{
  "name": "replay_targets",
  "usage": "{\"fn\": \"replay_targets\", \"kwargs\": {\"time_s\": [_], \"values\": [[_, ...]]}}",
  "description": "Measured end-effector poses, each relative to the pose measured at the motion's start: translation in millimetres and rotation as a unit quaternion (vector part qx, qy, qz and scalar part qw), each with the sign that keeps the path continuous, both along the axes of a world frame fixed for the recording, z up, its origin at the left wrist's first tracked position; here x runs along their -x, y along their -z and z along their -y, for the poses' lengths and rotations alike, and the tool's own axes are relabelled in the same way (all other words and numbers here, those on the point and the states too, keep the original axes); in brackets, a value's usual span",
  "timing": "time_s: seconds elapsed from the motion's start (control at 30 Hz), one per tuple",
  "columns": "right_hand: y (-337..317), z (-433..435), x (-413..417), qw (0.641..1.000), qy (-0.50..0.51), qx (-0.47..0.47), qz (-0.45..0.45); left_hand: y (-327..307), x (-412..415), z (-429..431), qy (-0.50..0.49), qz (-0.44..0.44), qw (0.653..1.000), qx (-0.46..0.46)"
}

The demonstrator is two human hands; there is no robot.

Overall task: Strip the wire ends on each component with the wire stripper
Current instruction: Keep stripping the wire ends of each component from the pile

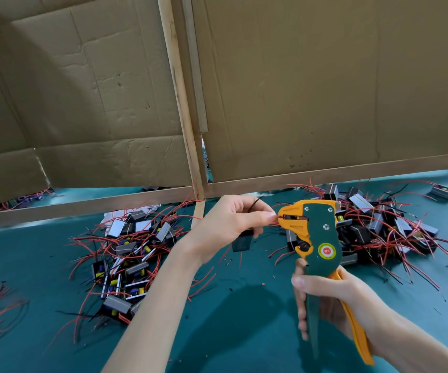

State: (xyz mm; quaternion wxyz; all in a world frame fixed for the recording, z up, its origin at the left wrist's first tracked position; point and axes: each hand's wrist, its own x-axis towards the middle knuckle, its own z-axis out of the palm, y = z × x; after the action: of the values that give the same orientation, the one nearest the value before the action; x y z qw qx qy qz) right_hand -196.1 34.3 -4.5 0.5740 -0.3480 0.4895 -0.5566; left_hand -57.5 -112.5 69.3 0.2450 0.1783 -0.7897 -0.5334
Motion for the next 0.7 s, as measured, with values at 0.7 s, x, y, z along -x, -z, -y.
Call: {"fn": "replay_targets", "kwargs": {"time_s": [0.7], "values": [[5,14,17,0.99,0.012,0.051,0.13,15,-5,19,-0.048,-0.082,0.992,-0.084]]}}
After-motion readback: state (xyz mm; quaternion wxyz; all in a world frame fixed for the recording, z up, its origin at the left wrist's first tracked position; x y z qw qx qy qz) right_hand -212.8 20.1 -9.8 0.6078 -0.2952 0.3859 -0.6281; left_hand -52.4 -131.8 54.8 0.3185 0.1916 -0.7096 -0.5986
